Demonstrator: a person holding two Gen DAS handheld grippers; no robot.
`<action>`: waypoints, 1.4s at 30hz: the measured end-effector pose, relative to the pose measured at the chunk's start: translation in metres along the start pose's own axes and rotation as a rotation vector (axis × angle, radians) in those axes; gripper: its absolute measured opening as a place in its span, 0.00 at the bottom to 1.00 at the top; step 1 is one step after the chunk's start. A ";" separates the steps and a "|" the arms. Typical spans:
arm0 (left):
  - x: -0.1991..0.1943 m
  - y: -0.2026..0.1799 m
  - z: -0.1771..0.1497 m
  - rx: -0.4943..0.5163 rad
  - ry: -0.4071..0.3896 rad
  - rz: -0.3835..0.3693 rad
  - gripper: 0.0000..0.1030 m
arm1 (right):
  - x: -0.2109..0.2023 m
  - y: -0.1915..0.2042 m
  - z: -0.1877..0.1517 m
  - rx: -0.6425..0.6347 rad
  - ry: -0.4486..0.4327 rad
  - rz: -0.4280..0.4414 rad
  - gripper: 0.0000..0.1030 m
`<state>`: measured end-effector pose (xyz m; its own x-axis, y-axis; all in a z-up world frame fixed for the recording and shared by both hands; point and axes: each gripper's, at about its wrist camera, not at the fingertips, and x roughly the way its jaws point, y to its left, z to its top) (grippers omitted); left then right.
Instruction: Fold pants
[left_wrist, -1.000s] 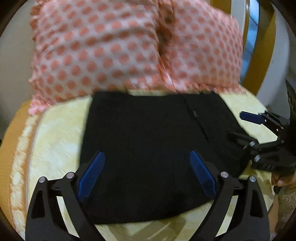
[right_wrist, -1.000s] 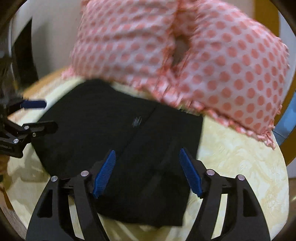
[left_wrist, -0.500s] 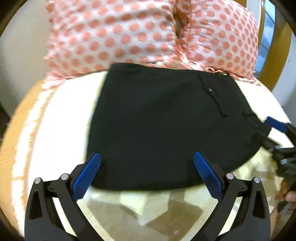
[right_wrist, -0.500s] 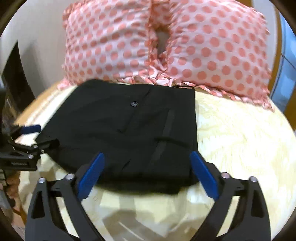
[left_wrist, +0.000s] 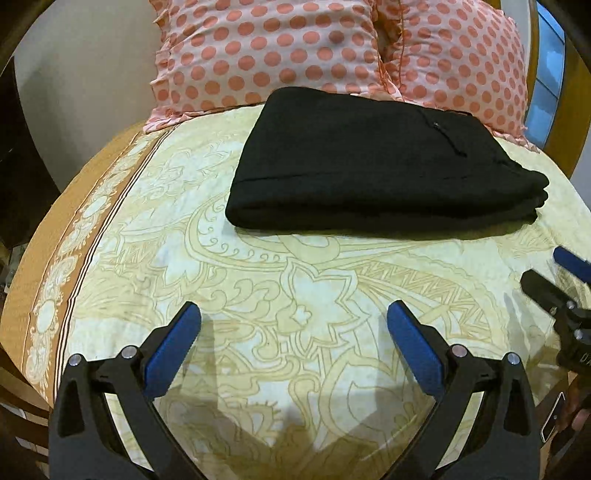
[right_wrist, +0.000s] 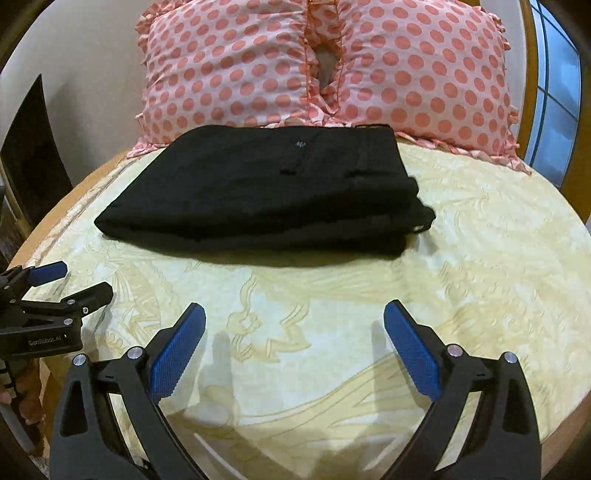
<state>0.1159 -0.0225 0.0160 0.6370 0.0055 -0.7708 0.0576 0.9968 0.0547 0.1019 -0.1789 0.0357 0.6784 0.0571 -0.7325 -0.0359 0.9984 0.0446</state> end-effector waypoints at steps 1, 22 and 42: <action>-0.002 0.001 -0.003 -0.004 -0.003 0.002 0.98 | 0.001 0.001 -0.001 0.001 0.004 0.001 0.96; -0.010 0.007 -0.023 -0.056 -0.119 0.014 0.98 | 0.001 0.011 -0.018 0.047 -0.039 -0.147 0.99; -0.010 0.007 -0.023 -0.050 -0.125 0.007 0.98 | 0.000 0.012 -0.019 0.045 -0.053 -0.150 0.99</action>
<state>0.0922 -0.0139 0.0094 0.7285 0.0051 -0.6850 0.0169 0.9995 0.0255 0.0877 -0.1668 0.0237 0.7114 -0.0946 -0.6964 0.1013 0.9944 -0.0316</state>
